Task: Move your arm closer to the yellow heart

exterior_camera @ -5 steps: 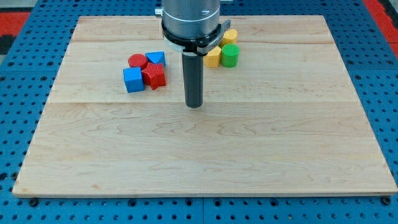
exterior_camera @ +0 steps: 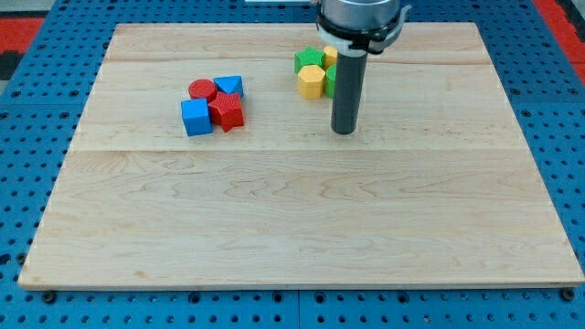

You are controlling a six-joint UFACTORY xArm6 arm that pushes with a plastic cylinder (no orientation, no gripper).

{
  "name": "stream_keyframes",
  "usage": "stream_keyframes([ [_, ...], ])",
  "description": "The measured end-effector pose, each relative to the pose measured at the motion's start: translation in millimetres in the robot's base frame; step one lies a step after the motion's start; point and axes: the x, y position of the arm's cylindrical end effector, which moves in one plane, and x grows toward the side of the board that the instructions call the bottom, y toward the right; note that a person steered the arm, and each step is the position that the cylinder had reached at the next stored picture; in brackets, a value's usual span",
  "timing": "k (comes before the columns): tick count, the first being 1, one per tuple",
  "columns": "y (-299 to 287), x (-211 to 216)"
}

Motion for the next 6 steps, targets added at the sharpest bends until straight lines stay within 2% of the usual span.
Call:
stream_keyframes([
  [1,30.6,-44.5],
  [3,68.7,-162.0],
  [4,39.7,-175.9],
  [6,-25.3,-100.5],
])
